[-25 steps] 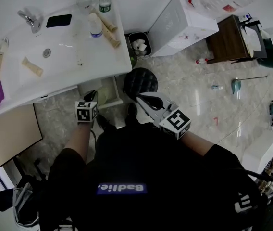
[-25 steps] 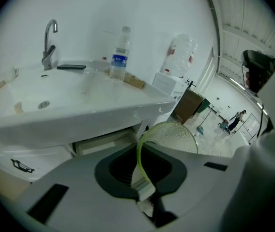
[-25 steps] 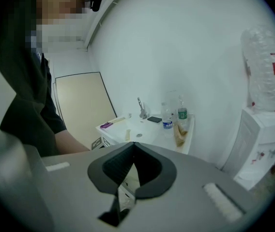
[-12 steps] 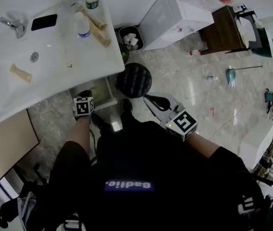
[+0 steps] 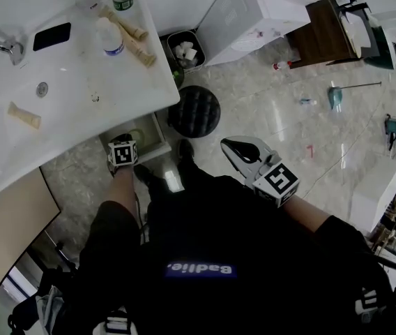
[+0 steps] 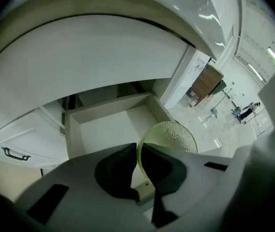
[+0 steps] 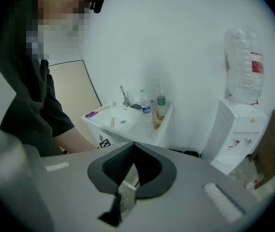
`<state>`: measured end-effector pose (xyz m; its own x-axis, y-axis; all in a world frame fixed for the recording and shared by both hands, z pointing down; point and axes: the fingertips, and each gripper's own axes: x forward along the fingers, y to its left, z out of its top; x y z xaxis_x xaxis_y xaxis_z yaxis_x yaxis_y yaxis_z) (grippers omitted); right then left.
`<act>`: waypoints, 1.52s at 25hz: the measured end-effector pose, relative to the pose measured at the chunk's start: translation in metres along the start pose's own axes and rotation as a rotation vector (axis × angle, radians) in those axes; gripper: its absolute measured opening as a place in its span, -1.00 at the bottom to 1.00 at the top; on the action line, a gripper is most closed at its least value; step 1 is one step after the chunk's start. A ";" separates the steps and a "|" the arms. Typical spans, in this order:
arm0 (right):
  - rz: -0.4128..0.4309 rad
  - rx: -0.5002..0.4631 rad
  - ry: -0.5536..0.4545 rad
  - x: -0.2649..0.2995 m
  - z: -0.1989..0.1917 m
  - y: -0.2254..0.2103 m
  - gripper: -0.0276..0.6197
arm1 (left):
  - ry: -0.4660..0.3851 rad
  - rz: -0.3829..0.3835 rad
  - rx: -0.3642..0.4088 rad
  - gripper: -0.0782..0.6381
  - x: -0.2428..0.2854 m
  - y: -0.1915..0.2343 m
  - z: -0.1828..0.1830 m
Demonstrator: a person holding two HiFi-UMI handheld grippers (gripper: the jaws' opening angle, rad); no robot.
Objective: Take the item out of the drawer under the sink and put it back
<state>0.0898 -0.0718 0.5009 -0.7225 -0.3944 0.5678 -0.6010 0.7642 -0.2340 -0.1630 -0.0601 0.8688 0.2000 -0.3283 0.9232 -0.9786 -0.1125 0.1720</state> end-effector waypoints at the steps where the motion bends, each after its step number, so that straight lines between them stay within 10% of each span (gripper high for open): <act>1: -0.004 0.004 0.003 0.000 -0.001 -0.001 -0.91 | 0.011 0.005 0.007 -0.71 0.003 0.001 -0.001; 19: 0.016 0.023 0.056 0.009 -0.023 -0.012 -0.91 | 0.054 0.043 0.005 -0.71 0.031 0.007 -0.004; 38: 0.057 0.000 -0.012 0.010 -0.008 0.009 -0.91 | -0.110 0.031 -0.007 -0.71 -0.033 0.004 0.019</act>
<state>0.0799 -0.0645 0.5107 -0.7595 -0.3565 0.5441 -0.5591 0.7853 -0.2659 -0.1725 -0.0676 0.8327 0.1737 -0.4325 0.8847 -0.9846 -0.0944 0.1472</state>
